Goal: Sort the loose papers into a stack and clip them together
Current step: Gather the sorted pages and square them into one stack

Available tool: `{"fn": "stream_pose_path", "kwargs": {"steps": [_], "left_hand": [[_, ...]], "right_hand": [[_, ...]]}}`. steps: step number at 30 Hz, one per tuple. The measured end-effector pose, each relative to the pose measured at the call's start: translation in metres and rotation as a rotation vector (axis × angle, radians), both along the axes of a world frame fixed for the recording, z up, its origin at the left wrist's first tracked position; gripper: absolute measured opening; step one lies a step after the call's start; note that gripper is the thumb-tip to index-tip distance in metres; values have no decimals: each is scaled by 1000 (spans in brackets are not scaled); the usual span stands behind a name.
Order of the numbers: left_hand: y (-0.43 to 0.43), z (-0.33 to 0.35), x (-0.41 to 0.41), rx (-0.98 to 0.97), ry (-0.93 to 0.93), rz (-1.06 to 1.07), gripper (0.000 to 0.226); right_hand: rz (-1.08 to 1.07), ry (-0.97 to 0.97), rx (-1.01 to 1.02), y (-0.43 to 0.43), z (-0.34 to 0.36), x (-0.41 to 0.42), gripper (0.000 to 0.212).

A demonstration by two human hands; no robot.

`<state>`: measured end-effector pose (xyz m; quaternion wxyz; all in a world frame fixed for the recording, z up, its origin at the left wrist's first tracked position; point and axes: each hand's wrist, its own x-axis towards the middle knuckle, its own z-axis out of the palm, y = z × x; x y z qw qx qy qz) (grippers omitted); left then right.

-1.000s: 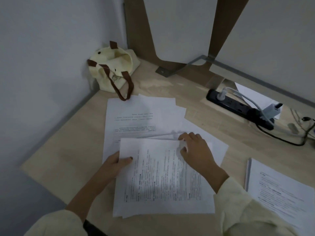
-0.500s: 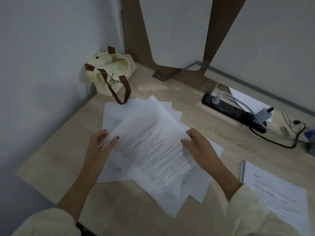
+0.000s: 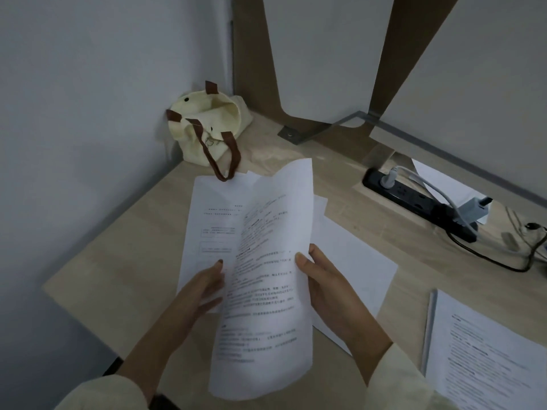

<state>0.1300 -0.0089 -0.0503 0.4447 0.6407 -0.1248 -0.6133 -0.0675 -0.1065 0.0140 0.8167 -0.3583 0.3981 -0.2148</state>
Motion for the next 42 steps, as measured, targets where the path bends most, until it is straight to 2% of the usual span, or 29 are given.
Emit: {"fn": "stream_pose_path", "kwargs": {"steps": [2, 5, 8, 11, 13, 15, 18, 20, 23, 26, 28, 30, 32, 34, 38, 42], "left_hand": [[1, 3, 1, 26, 89, -20, 43], [4, 10, 7, -15, 144, 23, 30], [14, 13, 25, -57, -74, 183, 26], [24, 13, 35, -63, -347, 240, 17], [29, 9, 38, -25, -446, 275, 14], [32, 2, 39, 7, -427, 281, 12], [37, -6, 39, 58, -364, 273, 24], [38, -7, 37, 64, -317, 282, 28], [39, -7, 32, 51, -274, 252, 24], [39, -6, 29, 42, -235, 211, 21], [39, -5, 30, 35, -236, 195, 22], [38, -5, 30, 25, -254, 189, 24], [37, -4, 29, 11, -284, 194, 27], [37, -4, 30, -12, -322, 202, 30], [39, -1, 30, -38, -307, 144, 32], [33, 1, 19, -35, -215, 8, 24]], "right_hand": [[20, -30, 6, -2, 0, 5, 35], [43, 47, -5, -3, -10, 7, 35], [-6, 115, -2, -4, -23, 7, 30], [-168, 393, 29, -7, -42, 11, 20], [-167, 522, 27, -6, -51, 17, 20], [-157, 551, 35, -4, -55, 26, 20], [-120, 599, 47, -4, -60, 34, 20], [-61, 648, -3, -1, -63, 36, 14], [9, 684, -104, 2, -65, 35, 18], [-47, 573, -2, 4, -62, 26, 5], [-40, 492, 77, 5, -63, 16, 15], [-25, 476, 39, 5, -63, 7, 17], [-61, 558, -70, 5, -59, -2, 9], [-126, 741, -199, -1, -60, -17, 12], [-193, 1023, -321, -15, -60, -62, 26], [-412, 974, -338, -22, -37, -103, 24]]}}
